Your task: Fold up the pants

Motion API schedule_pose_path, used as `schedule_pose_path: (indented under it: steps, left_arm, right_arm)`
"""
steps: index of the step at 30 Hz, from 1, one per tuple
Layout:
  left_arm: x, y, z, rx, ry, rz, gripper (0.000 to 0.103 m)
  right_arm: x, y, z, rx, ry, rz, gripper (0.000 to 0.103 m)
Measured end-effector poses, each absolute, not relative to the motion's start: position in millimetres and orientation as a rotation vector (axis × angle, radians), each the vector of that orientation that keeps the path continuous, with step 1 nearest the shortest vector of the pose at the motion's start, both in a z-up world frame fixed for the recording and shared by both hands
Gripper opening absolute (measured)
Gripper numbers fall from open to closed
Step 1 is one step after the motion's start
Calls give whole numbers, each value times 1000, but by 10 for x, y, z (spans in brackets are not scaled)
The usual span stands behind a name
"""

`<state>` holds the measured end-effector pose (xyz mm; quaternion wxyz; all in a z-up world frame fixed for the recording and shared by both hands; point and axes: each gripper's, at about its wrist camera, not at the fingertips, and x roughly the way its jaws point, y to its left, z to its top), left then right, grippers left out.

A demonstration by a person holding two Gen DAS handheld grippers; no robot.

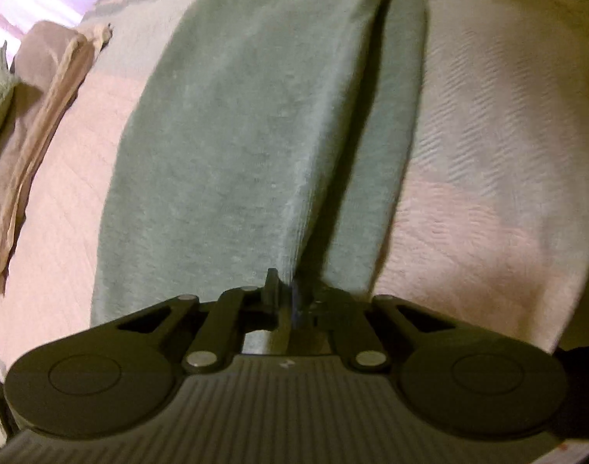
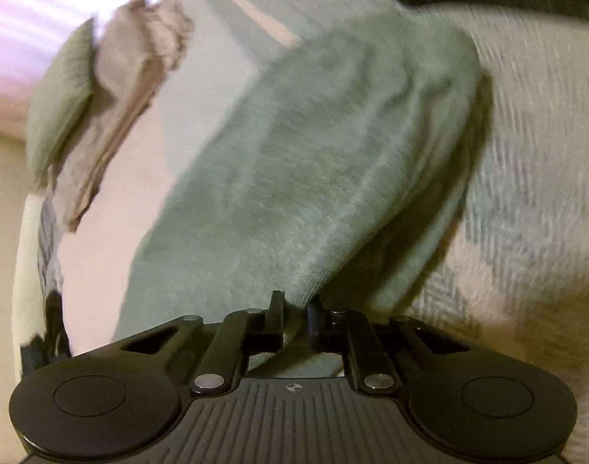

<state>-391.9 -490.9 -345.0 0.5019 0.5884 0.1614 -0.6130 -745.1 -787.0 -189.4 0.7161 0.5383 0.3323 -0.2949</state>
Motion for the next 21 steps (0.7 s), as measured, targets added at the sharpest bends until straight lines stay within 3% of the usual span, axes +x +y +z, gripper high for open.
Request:
schedule_pose_path:
  steps: [4, 8, 11, 13, 17, 21]
  left_arm:
    - [-3955, -4699, -3206, 1389, 363, -1514, 3]
    - [-3932, -4767, -3561, 1422, 410, -1525, 3]
    - [-3907, -4776, -3617, 1405, 418, -1528, 4]
    - [-3874, -4727, -3559, 1396, 417, -1526, 8]
    - [-3686, -4445, -3410, 1359, 452, -1481, 17]
    - [-3349, -4023, -3280, 1350, 462, -1377, 26]
  right_arm:
    - [-7360, -7779, -2072, 1104, 839, -672, 7]
    - [-7301, -7685, -2198, 1034, 882, -689, 8]
    - [-7335, -7632, -2092, 1010, 887, -708, 22]
    - [-7359, -7569, -1996, 992, 912, -736, 31]
    - [-7134, -7291, -1810, 947, 963, -676, 35]
    - [-6605, -6750, -1765, 705, 1068, -435, 36]
